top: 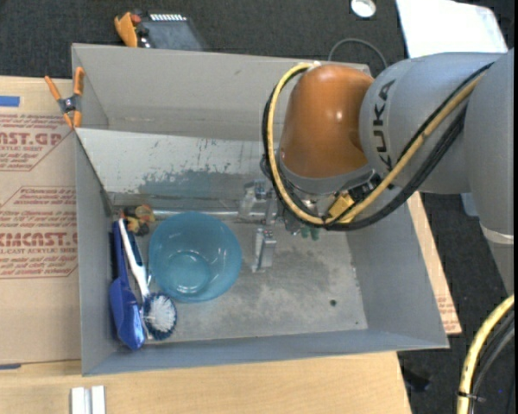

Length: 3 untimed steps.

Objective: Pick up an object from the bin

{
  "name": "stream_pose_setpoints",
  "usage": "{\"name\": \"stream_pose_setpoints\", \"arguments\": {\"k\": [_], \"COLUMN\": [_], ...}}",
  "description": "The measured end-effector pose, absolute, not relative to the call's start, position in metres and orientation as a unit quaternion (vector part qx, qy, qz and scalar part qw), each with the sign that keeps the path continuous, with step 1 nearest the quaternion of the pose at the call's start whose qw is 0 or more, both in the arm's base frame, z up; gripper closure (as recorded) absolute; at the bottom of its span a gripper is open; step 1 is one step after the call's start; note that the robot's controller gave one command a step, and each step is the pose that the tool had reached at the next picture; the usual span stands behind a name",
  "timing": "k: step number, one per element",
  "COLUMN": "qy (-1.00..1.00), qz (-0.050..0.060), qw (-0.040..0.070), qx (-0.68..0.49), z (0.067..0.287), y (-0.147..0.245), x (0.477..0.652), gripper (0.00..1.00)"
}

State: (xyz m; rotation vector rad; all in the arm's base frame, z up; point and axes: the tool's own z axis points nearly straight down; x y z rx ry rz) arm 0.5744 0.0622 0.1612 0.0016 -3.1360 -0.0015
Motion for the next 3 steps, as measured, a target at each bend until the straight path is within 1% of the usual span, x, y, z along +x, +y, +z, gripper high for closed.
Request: {"name": "stream_pose_setpoints", "arguments": {"k": [1,2,3], "qy": [-1.0,-1.0,-1.0], "qz": [-0.001,-0.002,-0.003], "qw": [-0.001,-0.004,-0.008], "qx": [0.0,0.003,-0.008], "z": [0.165,0.093,0.054], "y": [0.062,0.141,0.192], "x": [0.576,0.564,0.565], "gripper": [0.0,0.0,0.0]}}
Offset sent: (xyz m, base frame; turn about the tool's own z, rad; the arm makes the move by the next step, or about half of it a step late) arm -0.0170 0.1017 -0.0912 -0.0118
